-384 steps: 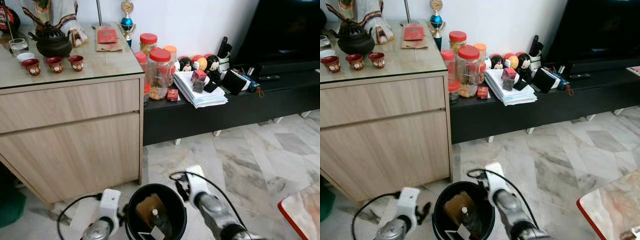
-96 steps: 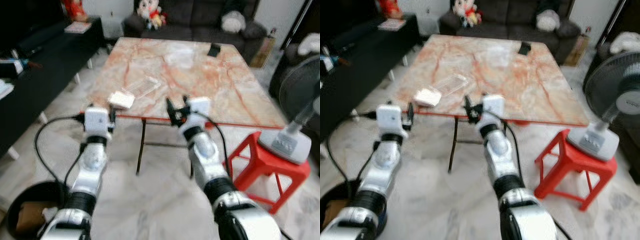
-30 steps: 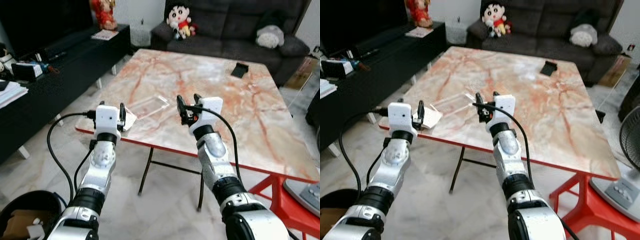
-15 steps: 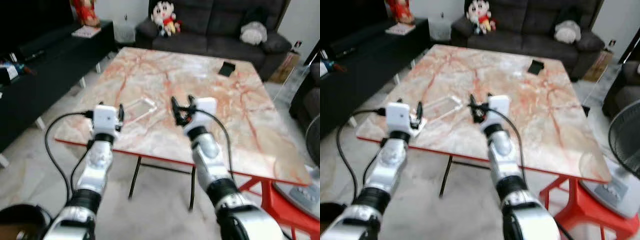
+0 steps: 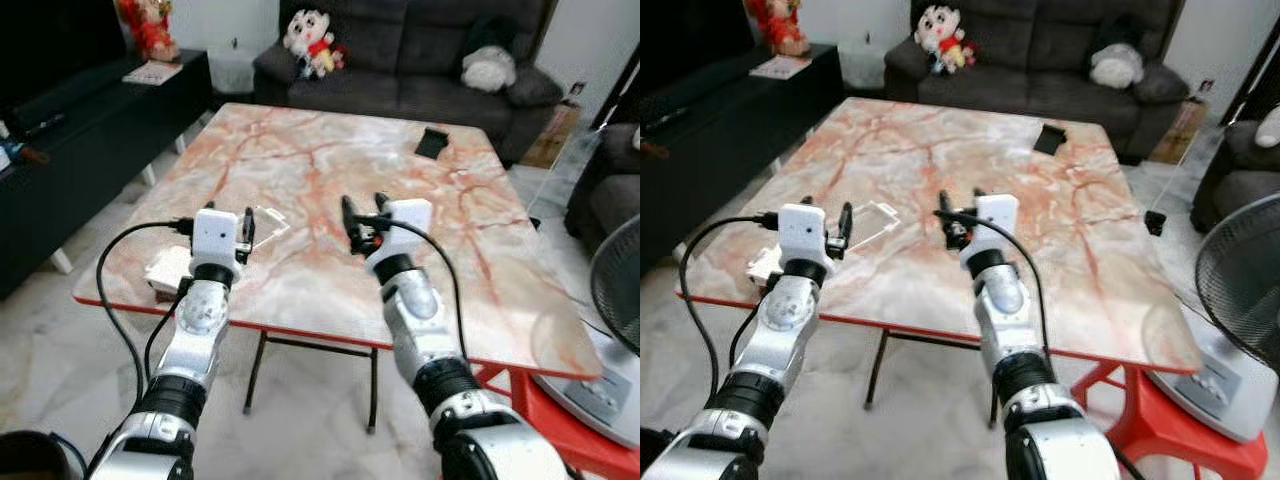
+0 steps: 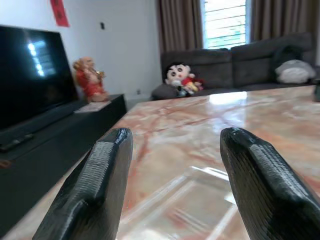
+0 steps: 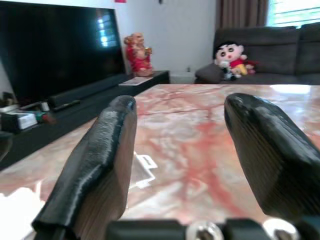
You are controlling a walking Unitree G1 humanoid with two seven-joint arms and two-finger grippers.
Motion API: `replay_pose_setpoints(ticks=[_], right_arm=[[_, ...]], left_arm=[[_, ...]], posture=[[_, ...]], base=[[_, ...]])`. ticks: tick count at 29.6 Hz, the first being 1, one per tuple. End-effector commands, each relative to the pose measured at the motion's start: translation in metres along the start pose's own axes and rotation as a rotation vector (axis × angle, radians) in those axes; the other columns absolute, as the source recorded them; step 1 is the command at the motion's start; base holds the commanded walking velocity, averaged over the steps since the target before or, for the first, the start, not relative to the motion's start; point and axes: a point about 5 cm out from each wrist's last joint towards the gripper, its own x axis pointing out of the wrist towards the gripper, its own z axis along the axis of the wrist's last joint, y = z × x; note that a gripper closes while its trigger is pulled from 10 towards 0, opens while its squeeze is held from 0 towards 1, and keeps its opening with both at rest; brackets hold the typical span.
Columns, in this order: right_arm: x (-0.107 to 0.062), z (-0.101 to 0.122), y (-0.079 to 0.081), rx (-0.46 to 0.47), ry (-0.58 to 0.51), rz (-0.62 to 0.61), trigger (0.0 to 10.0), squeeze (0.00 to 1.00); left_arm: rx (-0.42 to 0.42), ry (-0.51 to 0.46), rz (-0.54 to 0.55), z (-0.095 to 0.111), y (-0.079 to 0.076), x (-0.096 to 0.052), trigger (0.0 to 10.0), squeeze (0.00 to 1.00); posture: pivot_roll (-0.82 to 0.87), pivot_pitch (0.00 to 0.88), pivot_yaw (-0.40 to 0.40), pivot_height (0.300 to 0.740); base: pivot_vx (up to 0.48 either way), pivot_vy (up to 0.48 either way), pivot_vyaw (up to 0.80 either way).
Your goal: Picking trash to rubbish bin
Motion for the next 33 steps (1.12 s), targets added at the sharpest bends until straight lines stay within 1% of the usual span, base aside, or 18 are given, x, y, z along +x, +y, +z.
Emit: replay_pose_setpoints(ticks=[1,4,8,9,12,13,17,33], right_arm=[[0.0014,0.007,-0.0113,-0.013,-0.018,-0.027,10.0,0.0],[0.0014,0.0069,-0.0114,-0.013,-0.018,-0.027,10.0,0.0],[0.0014,0.0085,-0.0089,-0.039,-0.03,0.001,10.0,0.0],[0.0012,0.008,-0.0069,-0.05,-0.029,0.014,10.0,0.0],[0.0008,0.0072,-0.0062,-0.044,-0.028,0.012,10.0,0.0],[0.0004,0.0059,-0.0074,-0.014,-0.022,-0.005,10.0,0.0],[0.0002,0.0059,-0.0086,-0.03,-0.02,-0.007,10.0,0.0],[0.0002,0.004,-0.0078,-0.026,-0.007,-0.003,10.0,0.0]], left_arm=[[-0.021,-0.009,-0.017,0.0038,-0.0078,0.0017,10.0,0.0],[-0.021,-0.007,-0.017,0.0034,-0.0076,0.0016,10.0,0.0],[-0.019,-0.005,-0.013,0.003,-0.0065,0.0014,10.0,0.0],[-0.019,-0.006,-0.013,0.0031,-0.0062,0.0014,10.0,0.0],[-0.019,-0.006,-0.013,0.0033,-0.0063,0.0013,10.0,0.0],[-0.02,-0.007,-0.014,0.0034,-0.0065,0.0013,10.0,0.0],[-0.02,-0.004,-0.018,0.003,-0.0068,0.0013,10.0,0.0],[-0.021,0.005,-0.031,0.0018,-0.0078,0.001,10.0,0.0]], posture=[[0.05,0.0,-0.054,0.74],[0.05,0.0,-0.054,0.74],[0.05,0.0,-0.055,0.74],[0.05,0.0,-0.055,0.74],[0.05,0.0,-0.055,0.74],[0.05,0.0,-0.055,0.74],[0.05,0.0,-0.055,0.74],[0.05,0.0,-0.055,0.74]], base=[[0.322,0.0,0.0],[0.322,0.0,0.0],[0.324,0.0,0.0],[0.322,0.0,0.8],[0.324,0.0,0.8],[0.322,0.0,0.0],[0.324,0.0,0.0],[0.322,0.0,0.0]])
